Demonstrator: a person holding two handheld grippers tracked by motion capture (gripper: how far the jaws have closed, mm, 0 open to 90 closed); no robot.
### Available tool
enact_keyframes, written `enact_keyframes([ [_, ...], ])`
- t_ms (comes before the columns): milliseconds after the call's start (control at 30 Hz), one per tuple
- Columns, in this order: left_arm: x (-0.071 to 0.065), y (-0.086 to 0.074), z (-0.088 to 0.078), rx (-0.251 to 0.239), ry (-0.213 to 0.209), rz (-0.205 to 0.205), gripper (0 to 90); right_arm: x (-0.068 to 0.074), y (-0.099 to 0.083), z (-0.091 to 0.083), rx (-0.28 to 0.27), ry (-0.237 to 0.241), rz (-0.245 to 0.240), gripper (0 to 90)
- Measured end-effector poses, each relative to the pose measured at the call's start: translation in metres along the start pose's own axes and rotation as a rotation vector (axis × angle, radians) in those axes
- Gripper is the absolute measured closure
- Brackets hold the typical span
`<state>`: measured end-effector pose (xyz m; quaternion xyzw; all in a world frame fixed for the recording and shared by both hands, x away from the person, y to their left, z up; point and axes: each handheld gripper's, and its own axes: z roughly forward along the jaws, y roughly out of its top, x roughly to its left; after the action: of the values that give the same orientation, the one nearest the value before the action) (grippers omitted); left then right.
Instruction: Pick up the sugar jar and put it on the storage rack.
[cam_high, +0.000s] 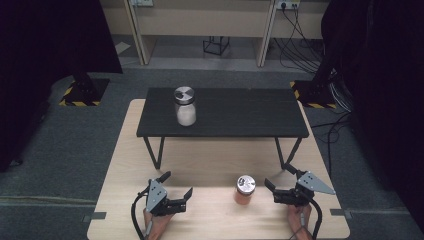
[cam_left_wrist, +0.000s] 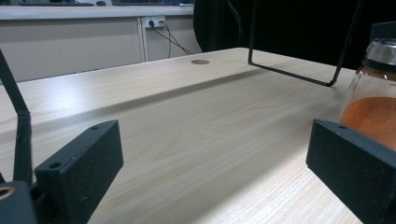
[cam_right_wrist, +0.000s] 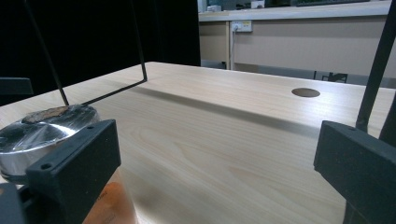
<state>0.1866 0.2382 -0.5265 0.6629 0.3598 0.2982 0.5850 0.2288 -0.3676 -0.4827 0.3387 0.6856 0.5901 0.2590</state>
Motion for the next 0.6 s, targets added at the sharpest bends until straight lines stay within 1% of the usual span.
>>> enact_keyframes([
  [100,0.0008,0.0007,0.0013,0.007,-0.004,-0.005,3.1,0.0007,0.0004,0.0004,0.003,0.001,-0.008,0.7],
  [300,-0.001,0.0015,0.002,0.014,-0.003,0.011,3.2,0.0006,0.0004,0.0001,0.0,-0.001,-0.001,0.7],
  [600,-0.0009,0.0015,0.002,0.014,-0.004,0.008,3.2,0.0006,0.0009,0.0015,0.004,0.004,-0.009,0.6],
])
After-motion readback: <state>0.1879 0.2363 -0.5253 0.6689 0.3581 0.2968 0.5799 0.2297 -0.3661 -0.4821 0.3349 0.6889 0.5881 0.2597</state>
